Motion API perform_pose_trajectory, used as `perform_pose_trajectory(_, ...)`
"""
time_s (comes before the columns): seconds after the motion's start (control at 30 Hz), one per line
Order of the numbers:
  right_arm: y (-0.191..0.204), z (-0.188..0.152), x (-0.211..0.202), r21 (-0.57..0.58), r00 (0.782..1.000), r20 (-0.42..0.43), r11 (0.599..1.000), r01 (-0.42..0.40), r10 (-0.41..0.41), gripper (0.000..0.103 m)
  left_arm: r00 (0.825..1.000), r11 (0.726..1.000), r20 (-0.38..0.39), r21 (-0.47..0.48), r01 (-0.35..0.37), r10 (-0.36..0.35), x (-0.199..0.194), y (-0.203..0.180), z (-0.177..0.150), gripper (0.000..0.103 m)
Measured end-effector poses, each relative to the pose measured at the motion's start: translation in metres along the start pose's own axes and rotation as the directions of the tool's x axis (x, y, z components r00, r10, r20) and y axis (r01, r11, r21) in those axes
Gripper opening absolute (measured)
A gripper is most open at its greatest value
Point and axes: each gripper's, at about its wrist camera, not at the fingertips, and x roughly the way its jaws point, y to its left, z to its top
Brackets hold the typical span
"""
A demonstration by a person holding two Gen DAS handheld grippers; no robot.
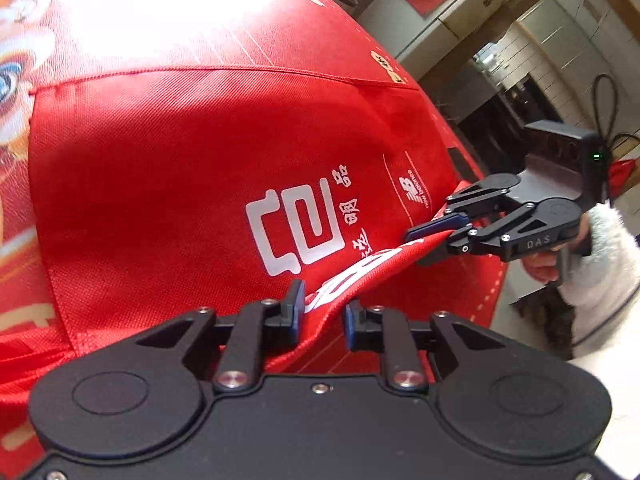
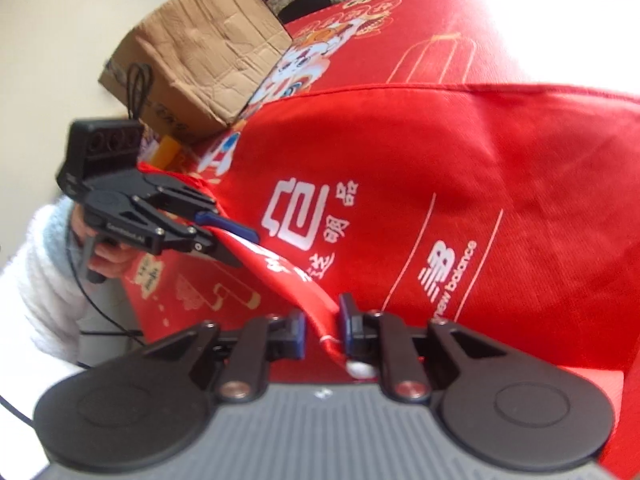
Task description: Fold shopping bag
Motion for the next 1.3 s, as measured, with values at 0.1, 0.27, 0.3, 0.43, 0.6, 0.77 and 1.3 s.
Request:
perform_pose_trajectory(0.1, -0.021, 0.000, 0.001, 0.117, 0.996, 0.005, 0.989, -0.091, 0.091, 0.017, 0.999, 0.998, -0.007, -0.056, 0.031, -0.031, 0.002, 0.008, 0.003, 0.021)
perform_pose_trajectory(0.27, -0.037, -0.005, 0.001, 0.216, 0.983, 0.057, 0.959, -0.181, 0.172, 0.017, 0.994, 0.976, -0.009, -0.189, 0.109, -0.113, 0.008, 0.030, 0.005, 0.021)
perform_pose_trajectory(0.3, -0.038, -0.006, -0.001, 0.220, 0.983, 0.063, 0.958, -0.182, 0.172, 0.017, 0.993, 0.973, -0.008, -0.201, 0.113, -0.117, 0.008, 0.031, 0.005, 0.021)
perform_pose_trajectory(0.43, -0.037, -0.005, -0.004, 0.209, 0.984, 0.054, 0.962, -0.176, 0.169, 0.019, 0.994, 0.971, -0.033, -0.218, 0.097, -0.106, 0.011, 0.030, 0.009, 0.021)
perform_pose_trajectory(0.6, -0.019, 0.013, -0.019, 0.087, 1.000, 0.021, 0.996, 0.003, -0.005, 0.031, 0.993, 0.976, -0.098, -0.211, 0.044, -0.066, 0.013, 0.026, 0.020, 0.021)
perform_pose_trajectory(0.77, -0.023, 0.007, -0.022, 0.172, 0.995, 0.062, 0.983, 0.061, -0.072, 0.031, 0.992, 0.981, -0.127, -0.192, -0.003, -0.022, 0.015, 0.021, 0.026, 0.020)
perform_pose_trajectory(1.3, 0.013, 0.035, 0.009, 0.136, 0.924, -0.058, 0.914, 0.382, -0.377, 0.031, 0.993, 0.988, -0.118, -0.156, 0.004, -0.023, 0.022, 0.010, 0.023, 0.020)
